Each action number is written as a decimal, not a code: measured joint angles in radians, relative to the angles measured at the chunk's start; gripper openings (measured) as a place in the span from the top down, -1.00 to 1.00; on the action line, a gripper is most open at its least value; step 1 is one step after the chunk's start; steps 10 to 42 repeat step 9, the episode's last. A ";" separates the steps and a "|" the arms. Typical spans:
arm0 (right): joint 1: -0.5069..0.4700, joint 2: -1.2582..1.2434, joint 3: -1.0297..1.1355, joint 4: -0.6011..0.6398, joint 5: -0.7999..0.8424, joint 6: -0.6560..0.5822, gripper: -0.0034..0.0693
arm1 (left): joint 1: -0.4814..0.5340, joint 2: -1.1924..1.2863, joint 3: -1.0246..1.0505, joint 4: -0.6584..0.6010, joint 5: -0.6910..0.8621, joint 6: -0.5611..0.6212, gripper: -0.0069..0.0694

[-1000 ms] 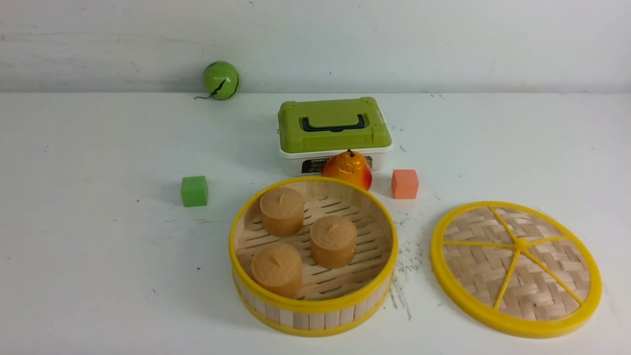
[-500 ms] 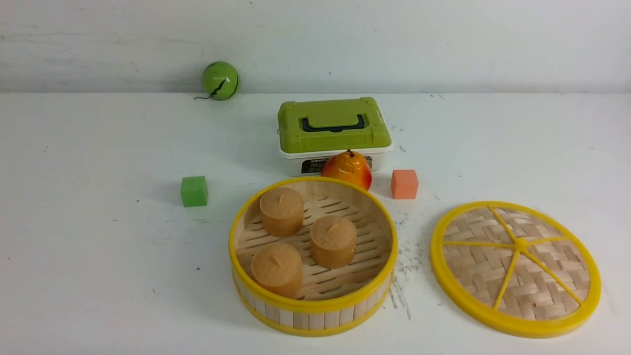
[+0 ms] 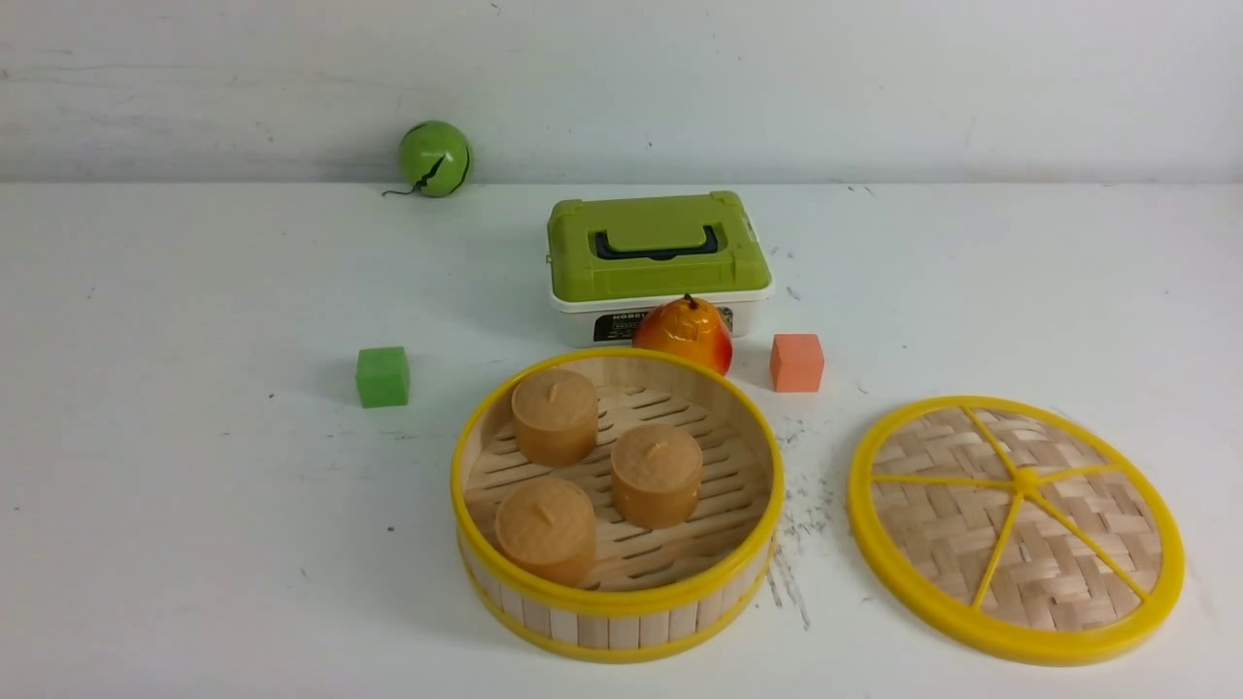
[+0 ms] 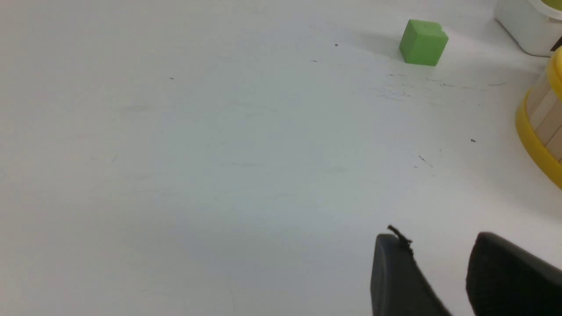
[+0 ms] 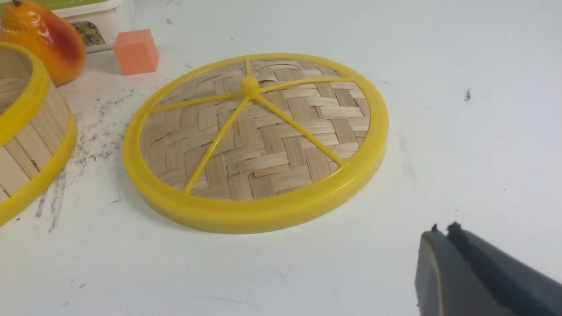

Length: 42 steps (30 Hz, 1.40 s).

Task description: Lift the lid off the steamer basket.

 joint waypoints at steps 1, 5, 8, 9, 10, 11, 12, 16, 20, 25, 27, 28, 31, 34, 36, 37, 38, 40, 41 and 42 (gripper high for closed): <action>0.000 0.000 0.000 0.000 0.000 0.000 0.86 | 0.000 0.000 0.000 0.000 0.000 0.000 0.19; 0.000 0.000 0.000 0.000 0.000 0.000 0.85 | 0.000 0.000 0.000 0.000 0.000 0.000 0.19; 0.000 0.000 0.000 0.000 0.000 0.000 0.83 | 0.000 0.000 0.000 0.000 0.000 0.000 0.19; 0.000 0.000 0.000 0.000 0.000 0.000 0.83 | 0.000 0.000 0.000 0.000 0.000 0.000 0.19; 0.000 0.000 0.000 0.000 0.000 0.000 0.83 | 0.000 0.000 0.000 0.000 0.000 0.000 0.19; 0.000 0.000 0.000 0.000 0.000 0.000 0.83 | 0.000 0.000 0.000 0.000 0.000 0.000 0.19; 0.000 0.000 0.000 0.000 0.000 0.000 0.83 | 0.000 0.000 0.000 0.000 0.000 0.000 0.19; 0.000 0.000 0.000 0.000 0.000 0.000 0.83 | 0.000 0.000 0.000 0.000 0.000 0.000 0.19; 0.000 0.000 0.000 0.000 0.000 0.000 0.83 | 0.000 0.000 0.000 0.000 0.000 0.000 0.19; 0.000 0.000 0.000 0.000 0.000 0.000 0.83 | 0.000 0.000 0.000 0.000 0.000 0.000 0.19; 0.000 0.000 0.000 0.000 0.000 0.000 0.83 | 0.000 0.000 0.000 0.000 0.000 0.000 0.19; 0.000 0.000 0.000 0.000 0.000 0.000 0.83 | 0.000 0.000 0.000 0.000 0.000 0.000 0.19; 0.000 0.000 0.000 0.000 0.000 0.000 0.83 | 0.000 0.000 0.000 0.000 0.000 0.000 0.19; 0.000 0.000 0.000 0.000 0.000 0.000 0.83 | 0.000 0.000 0.000 0.000 0.000 0.000 0.19; 0.000 0.000 0.000 0.000 0.000 0.000 0.83 | 0.000 0.000 0.000 0.000 0.000 0.000 0.19; 0.000 0.000 0.000 0.000 0.000 0.000 0.83 | 0.000 0.000 0.000 0.000 0.000 0.000 0.19; 0.000 0.000 0.000 0.000 0.000 0.000 0.83 | 0.000 0.000 0.000 0.000 0.000 0.000 0.19; 0.000 0.000 0.000 0.000 0.000 0.000 0.83 | 0.000 0.000 0.000 0.000 0.000 0.000 0.19; 0.000 0.000 0.000 0.000 0.000 0.000 0.83 | 0.000 0.000 0.000 0.000 0.000 0.000 0.19; 0.000 0.000 0.000 0.000 0.000 0.000 0.83 | 0.000 0.000 0.000 0.000 0.000 0.000 0.19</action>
